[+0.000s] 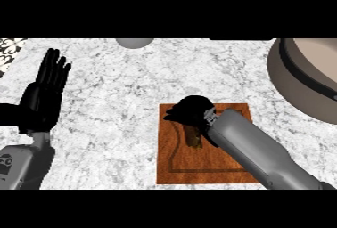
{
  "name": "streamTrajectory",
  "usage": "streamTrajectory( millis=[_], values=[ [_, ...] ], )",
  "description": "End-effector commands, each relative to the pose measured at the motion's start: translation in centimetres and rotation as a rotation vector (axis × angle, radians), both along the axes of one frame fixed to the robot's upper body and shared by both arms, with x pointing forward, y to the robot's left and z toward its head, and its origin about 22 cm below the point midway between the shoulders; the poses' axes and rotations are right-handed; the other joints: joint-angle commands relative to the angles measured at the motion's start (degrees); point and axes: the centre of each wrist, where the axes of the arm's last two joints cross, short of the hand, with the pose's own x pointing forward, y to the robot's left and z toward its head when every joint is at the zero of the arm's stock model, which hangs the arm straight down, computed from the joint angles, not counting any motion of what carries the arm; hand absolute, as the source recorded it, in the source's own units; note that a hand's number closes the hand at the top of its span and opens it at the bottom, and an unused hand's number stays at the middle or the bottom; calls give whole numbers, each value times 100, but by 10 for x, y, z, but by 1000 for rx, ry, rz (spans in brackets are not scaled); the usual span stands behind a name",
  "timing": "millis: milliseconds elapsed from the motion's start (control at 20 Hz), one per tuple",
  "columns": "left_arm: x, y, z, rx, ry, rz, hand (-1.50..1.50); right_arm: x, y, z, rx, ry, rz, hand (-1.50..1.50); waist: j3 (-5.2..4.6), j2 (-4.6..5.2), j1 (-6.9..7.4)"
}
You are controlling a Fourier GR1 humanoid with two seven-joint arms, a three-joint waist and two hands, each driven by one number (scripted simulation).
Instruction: Pick the sweet potato from the cutting board and place it in the pot
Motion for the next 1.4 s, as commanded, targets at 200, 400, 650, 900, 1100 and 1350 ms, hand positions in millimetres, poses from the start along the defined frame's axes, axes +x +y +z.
streamTrajectory(
  millis=[200,400,650,900,1100,1350],
  values=[
    [-1,0,12,-8,13,-1,0,-10,2,-35,3,34,10,-150,1,-12,-19],
    [1,-7,0,8,-4,-2,0,-11,6,-50,-15,112,144,150,0,3,21],
    [-4,5,1,-3,1,-1,0,-33,17,-72,68,75,212,150,0,-2,5],
    [-2,-11,-7,11,14,-1,0,-22,19,-58,72,34,211,150,0,-3,0],
    [1,5,5,10,-10,3,0,-29,15,-40,112,-103,227,150,0,-16,-36],
    [2,3,-2,9,-1,21,0,42,-27,12,224,-344,-378,150,19,76,-60]
  ],
)
